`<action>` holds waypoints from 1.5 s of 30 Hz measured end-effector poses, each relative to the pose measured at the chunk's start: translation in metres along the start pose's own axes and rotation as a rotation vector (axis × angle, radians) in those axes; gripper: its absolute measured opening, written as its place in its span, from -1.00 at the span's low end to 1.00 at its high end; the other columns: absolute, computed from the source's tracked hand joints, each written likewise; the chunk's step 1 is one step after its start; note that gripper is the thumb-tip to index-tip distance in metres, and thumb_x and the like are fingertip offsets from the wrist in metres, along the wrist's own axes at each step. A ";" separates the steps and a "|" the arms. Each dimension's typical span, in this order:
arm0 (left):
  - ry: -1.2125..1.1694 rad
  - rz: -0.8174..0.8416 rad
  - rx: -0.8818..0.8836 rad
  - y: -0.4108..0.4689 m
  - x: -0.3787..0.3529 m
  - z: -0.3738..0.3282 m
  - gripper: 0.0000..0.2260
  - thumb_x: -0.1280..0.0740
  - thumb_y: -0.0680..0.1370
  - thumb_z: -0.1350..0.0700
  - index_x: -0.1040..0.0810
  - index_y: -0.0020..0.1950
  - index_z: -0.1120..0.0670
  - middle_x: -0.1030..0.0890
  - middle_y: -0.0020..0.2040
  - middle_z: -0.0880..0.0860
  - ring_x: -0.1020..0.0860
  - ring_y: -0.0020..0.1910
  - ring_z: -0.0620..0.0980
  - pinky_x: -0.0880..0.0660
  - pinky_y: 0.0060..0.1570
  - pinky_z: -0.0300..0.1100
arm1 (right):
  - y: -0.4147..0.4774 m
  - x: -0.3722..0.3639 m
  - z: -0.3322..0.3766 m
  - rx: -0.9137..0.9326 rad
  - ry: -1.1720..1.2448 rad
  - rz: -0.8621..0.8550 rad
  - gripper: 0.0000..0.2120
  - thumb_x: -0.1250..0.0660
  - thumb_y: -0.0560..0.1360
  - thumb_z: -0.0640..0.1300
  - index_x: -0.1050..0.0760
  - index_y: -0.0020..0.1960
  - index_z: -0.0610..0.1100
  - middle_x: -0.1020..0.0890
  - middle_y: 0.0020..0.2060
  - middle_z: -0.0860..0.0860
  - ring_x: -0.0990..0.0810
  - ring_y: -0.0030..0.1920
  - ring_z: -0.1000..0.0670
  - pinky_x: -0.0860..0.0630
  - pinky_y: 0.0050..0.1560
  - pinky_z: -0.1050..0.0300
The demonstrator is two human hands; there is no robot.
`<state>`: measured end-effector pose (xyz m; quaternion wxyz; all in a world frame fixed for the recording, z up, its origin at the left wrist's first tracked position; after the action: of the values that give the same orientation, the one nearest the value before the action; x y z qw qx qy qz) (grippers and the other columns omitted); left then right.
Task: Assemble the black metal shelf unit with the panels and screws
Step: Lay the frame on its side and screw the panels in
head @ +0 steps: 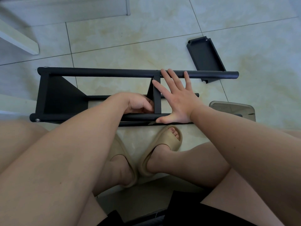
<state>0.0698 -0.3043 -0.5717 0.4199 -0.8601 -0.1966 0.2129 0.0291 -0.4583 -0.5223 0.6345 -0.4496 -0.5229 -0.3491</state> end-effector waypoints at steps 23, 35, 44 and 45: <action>-0.004 -0.052 -0.073 -0.002 -0.004 -0.007 -0.71 -0.20 0.55 0.42 -0.46 0.23 0.19 -0.51 0.10 0.26 -0.51 0.09 0.17 -0.39 0.36 0.10 | 0.000 -0.001 0.000 0.005 -0.016 -0.008 0.16 -0.04 0.27 0.67 0.18 0.65 0.04 0.17 0.64 -0.17 0.22 0.63 -0.20 0.23 0.49 -0.48; 0.044 -0.075 0.004 0.001 0.001 -0.001 -0.76 -0.30 0.50 0.32 -0.66 -0.28 0.10 -0.64 -0.29 0.11 -0.58 -0.23 0.10 -0.51 -0.08 -0.11 | 0.000 -0.001 0.000 0.009 -0.010 -0.020 0.17 -0.05 0.27 0.67 0.16 0.65 0.03 0.15 0.64 -0.18 0.20 0.63 -0.21 0.21 0.49 -0.49; 0.098 -0.097 0.032 0.001 0.002 -0.001 -0.89 -0.34 0.52 0.23 -0.64 -0.02 0.17 -0.67 -0.15 0.13 -0.60 -0.09 0.12 -0.50 0.08 -0.04 | 0.000 -0.001 0.000 0.008 -0.012 -0.018 0.16 -0.05 0.27 0.67 0.16 0.65 0.03 0.15 0.64 -0.18 0.20 0.63 -0.21 0.22 0.49 -0.49; 0.104 -0.092 0.039 0.000 0.002 -0.002 -0.88 -0.34 0.52 0.22 -0.64 0.01 0.17 -0.67 -0.14 0.13 -0.61 -0.11 0.10 -0.52 0.06 -0.07 | 0.000 -0.001 0.000 0.008 -0.012 -0.019 0.16 -0.05 0.27 0.67 0.15 0.65 0.03 0.15 0.64 -0.18 0.20 0.63 -0.21 0.21 0.49 -0.49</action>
<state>0.0722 -0.3046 -0.5711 0.4555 -0.8517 -0.2097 0.1519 0.0291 -0.4586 -0.5231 0.6300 -0.4441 -0.5322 -0.3502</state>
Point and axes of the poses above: each hand's wrist, its own y-axis towards the middle knuckle, its own x-axis out of the back of the hand, z = x × y, the point moved 4 cm from there along y, towards the middle knuckle
